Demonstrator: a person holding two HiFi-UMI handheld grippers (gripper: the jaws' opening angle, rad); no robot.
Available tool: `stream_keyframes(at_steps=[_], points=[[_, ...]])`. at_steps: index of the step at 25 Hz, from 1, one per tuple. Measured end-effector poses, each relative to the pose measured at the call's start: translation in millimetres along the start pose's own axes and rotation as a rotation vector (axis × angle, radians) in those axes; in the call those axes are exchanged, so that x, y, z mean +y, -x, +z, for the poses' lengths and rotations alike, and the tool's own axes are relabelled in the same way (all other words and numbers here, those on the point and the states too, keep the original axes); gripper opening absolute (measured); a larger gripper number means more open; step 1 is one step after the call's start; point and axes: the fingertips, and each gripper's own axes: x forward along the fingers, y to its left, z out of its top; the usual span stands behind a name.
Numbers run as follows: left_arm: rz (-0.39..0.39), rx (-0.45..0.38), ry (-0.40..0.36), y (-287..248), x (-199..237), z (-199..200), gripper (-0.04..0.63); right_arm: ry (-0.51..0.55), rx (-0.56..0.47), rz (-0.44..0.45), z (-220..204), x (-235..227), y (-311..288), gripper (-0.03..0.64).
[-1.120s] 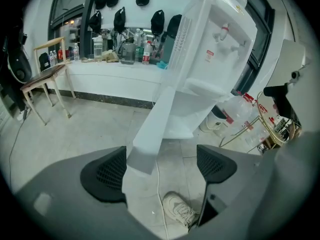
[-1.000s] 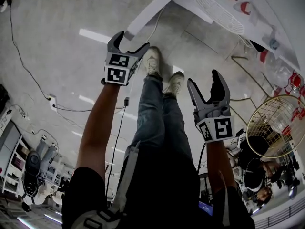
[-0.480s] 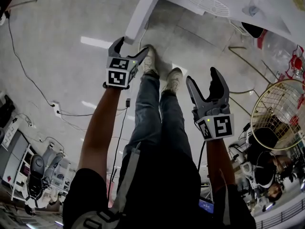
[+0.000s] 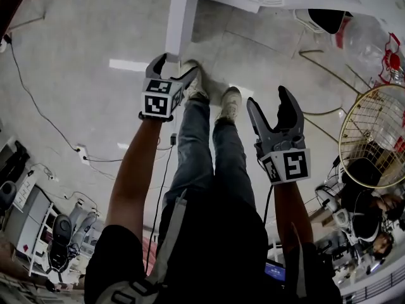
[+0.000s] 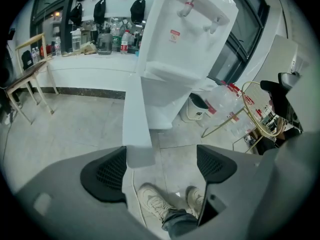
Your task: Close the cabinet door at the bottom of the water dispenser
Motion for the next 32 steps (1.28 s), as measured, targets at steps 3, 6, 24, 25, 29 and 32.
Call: stream_keyframes(at_steps=[3, 6, 24, 25, 29, 32], points=[[-0.016, 0.007, -0.009, -2.4, -12.3, -1.2, 0.446, -0.011, -0.009, -0.012, -3.0, -4.0, 9.2, 0.328], [-0.032, 0.015, -0.024, -6.2, -24.2, -1.1, 0.446, -0.022, -0.017, -0.025, -5.9, -9.9, 16.9, 0.328], [-0.078, 0.065, -0.108, -34.6, -86.9, 14.4, 0.446, -0.060, -0.035, -0.057, -13.6, -59.4, 56.2, 0.316], [-0.081, 0.065, -0.107, -37.0, -89.5, 16.1, 0.446, -0.060, -0.026, -0.062, -15.5, -62.8, 58.1, 0.314], [-0.097, 0.070, -0.113, -47.1, -99.1, 19.6, 0.440, -0.074, -0.019, -0.084, -19.5, -71.9, 64.6, 0.311], [-0.117, 0.070, -0.127, -54.2, -109.7, 23.5, 0.439, -0.087, -0.026, -0.105, -21.1, -77.8, 69.8, 0.308]])
